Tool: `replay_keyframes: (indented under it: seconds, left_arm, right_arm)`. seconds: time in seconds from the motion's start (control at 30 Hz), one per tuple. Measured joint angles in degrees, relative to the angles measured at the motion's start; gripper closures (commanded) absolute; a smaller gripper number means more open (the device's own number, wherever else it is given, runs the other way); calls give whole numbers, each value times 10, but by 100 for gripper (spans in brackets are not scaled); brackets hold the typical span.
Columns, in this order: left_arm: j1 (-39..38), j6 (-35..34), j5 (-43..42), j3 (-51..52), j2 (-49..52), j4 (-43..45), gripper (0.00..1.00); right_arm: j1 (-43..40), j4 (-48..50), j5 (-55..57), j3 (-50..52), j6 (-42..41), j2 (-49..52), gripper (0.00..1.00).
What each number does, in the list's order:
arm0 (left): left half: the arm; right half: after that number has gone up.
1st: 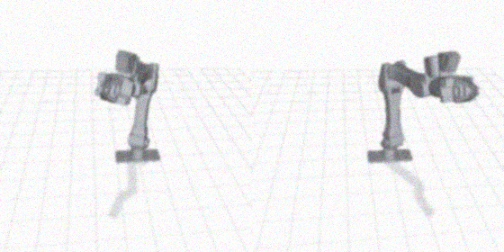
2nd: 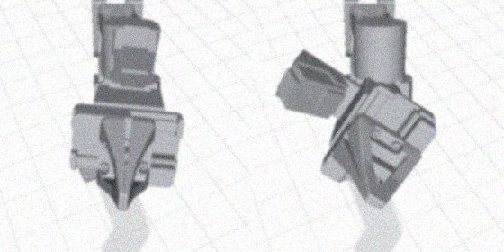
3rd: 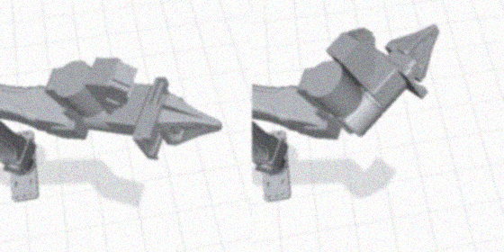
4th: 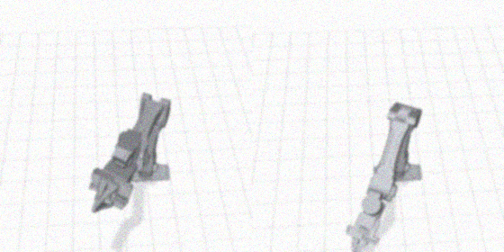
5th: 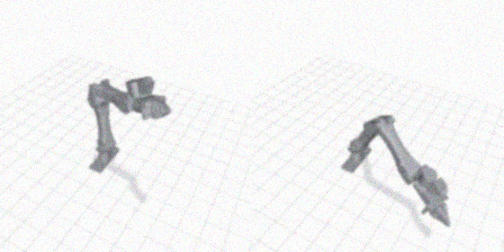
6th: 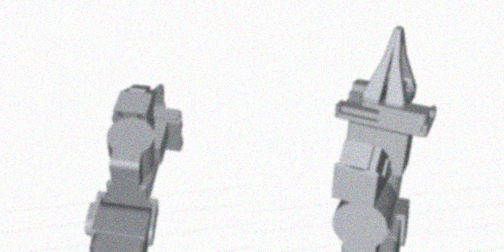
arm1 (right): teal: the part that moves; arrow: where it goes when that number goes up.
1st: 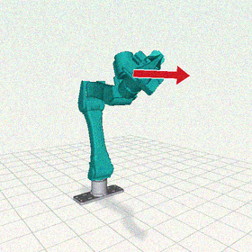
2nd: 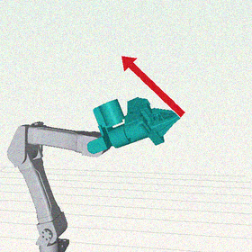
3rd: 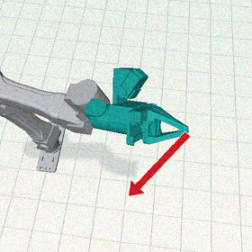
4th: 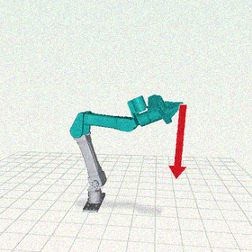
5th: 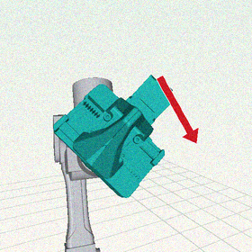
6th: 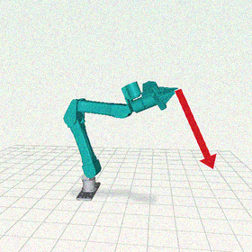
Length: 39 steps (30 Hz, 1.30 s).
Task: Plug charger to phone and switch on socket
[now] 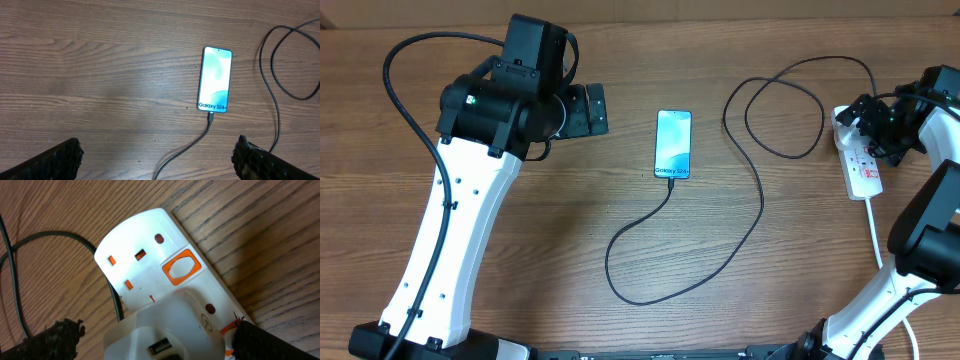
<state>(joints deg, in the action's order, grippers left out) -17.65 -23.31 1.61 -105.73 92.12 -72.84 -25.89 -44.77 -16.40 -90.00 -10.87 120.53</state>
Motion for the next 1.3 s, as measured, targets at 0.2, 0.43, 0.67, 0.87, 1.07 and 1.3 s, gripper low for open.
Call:
replay_keyframes:
  seconds: [0.2,0.43,0.67,0.87,1.07,1.3]
  left_arm:
    - [0,0,0,0,0,0,0]
    - [0,0,0,0,0,0,0]
    - [0,0,0,0,0,0,0]
    - [0,0,0,0,0,0,0]
    - [0,0,0,0,0,0,0]
    - [0,0,0,0,0,0,0]
  right_arm:
    - [0,-8,-9,-2,4,0,0]
    - [8,-9,-14,-9,12,4,0]
    - [12,-16,-3,-14,19,7,0]
    - [12,-13,-3,-15,18,8,0]
    - [9,-10,-8,-15,18,8,0]
    - [-16,-14,-55,-26,15,16,0]
